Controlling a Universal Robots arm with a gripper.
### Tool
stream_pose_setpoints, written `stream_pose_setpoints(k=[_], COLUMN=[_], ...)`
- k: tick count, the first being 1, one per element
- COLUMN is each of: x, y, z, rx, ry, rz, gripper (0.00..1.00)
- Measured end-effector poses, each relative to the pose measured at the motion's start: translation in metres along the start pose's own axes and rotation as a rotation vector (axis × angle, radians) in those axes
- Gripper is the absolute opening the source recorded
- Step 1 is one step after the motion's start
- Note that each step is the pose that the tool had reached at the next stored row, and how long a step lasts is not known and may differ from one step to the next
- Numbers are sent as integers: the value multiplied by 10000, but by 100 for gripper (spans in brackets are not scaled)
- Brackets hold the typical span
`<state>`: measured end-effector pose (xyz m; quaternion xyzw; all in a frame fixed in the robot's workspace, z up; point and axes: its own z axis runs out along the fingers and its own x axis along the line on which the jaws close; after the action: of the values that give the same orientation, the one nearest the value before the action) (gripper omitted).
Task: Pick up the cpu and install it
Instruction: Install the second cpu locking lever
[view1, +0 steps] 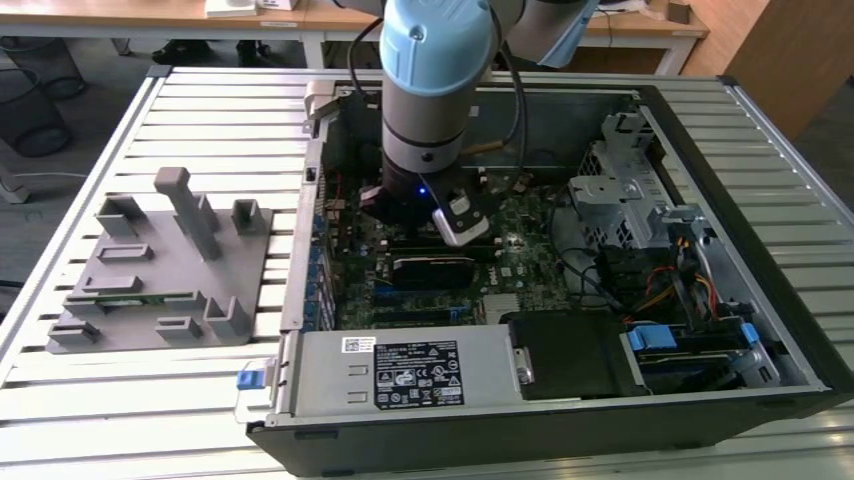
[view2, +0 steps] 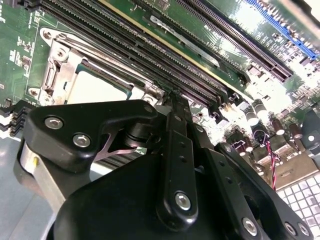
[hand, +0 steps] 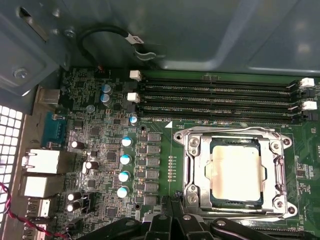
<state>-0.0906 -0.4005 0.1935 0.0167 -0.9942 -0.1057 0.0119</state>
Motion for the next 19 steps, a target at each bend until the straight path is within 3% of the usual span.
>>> stream_pose_setpoints(k=[19], x=[3], y=[23], z=[-103], rx=[-6], ry=[-5], rz=[-1], gripper=[11])
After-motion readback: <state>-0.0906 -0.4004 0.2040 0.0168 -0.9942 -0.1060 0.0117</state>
